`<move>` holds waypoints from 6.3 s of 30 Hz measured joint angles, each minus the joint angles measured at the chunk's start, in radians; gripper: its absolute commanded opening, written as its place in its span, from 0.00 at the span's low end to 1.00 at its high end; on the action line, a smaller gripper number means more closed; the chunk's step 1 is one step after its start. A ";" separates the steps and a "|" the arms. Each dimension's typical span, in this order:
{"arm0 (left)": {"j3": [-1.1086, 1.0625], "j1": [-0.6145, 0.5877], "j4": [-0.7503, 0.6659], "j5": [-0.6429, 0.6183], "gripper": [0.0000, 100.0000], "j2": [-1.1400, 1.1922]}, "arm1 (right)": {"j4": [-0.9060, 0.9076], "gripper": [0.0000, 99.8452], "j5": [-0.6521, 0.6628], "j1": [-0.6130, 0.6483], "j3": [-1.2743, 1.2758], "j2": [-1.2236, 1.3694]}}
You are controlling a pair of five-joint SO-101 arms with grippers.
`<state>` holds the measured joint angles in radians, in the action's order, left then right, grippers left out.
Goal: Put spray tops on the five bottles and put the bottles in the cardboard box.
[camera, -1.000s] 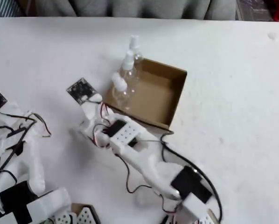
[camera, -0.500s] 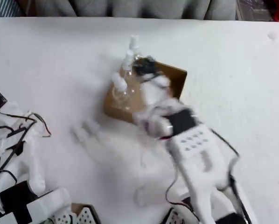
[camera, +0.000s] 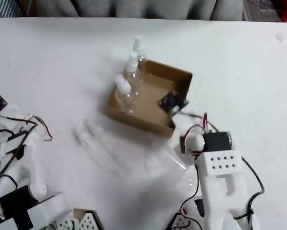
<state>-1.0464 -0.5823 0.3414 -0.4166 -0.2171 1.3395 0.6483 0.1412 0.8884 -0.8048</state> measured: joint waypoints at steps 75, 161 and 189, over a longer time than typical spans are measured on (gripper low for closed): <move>0.000 0.000 0.000 0.000 0.02 0.002 | -0.388 0.20 0.736 -0.845 -0.023 0.443; 0.000 0.000 0.000 0.017 0.02 0.002 | -0.020 0.13 0.586 0.350 0.368 -0.061; 0.000 0.000 0.000 0.020 0.02 0.002 | 0.087 0.03 1.148 -0.537 -0.052 -0.060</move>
<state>-1.0464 -0.5823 0.3414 -0.3966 -0.2156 1.4270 1.7960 -0.3959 0.8362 -0.8646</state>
